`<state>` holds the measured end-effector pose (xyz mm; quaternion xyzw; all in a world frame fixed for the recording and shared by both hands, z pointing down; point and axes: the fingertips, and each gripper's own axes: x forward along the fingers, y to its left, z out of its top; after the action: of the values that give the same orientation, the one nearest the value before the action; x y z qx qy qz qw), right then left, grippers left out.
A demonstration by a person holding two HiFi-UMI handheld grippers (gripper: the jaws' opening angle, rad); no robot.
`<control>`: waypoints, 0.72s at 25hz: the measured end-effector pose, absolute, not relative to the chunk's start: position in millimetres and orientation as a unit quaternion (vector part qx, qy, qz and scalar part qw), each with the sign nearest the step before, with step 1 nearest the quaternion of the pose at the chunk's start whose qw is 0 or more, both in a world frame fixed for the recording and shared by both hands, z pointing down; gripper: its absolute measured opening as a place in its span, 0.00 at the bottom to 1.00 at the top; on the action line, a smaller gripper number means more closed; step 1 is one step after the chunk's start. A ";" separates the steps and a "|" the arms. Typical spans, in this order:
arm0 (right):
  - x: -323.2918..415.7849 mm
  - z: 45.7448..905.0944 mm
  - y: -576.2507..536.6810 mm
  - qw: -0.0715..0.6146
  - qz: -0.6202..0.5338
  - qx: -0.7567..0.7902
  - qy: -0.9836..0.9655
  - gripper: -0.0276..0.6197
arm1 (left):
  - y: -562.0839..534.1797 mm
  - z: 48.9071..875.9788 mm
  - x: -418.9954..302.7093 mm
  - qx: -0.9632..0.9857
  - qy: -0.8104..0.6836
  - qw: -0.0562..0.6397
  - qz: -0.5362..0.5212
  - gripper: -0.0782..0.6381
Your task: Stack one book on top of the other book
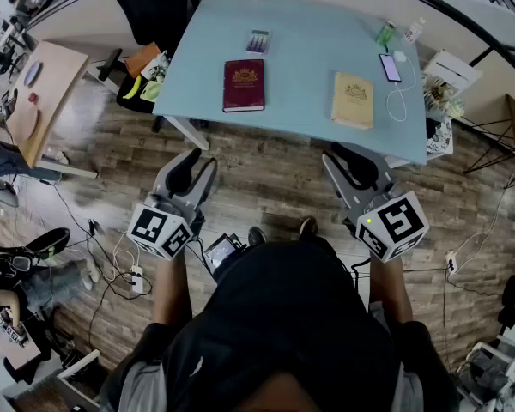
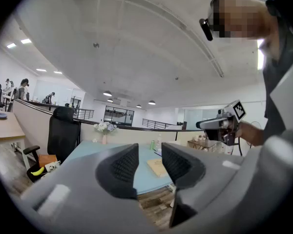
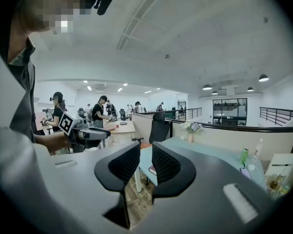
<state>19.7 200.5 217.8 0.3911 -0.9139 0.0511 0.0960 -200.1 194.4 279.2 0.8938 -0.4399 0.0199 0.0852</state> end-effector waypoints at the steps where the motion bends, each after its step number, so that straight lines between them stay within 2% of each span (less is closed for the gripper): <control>1: 16.4 218.4 200.4 0.097 0.051 0.391 -0.914 0.16 | 194.2 279.9 -203.3 0.893 -0.440 0.087 0.019 0.39; 18: -38.4 224.8 206.0 0.096 0.064 0.406 -0.907 0.16 | 202.6 292.5 -254.8 0.897 -0.430 0.098 0.009 0.39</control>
<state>-38.4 206.0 224.8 0.4057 -0.9067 0.0635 0.0961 -254.8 202.6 292.5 0.8974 -0.4301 0.0093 0.0982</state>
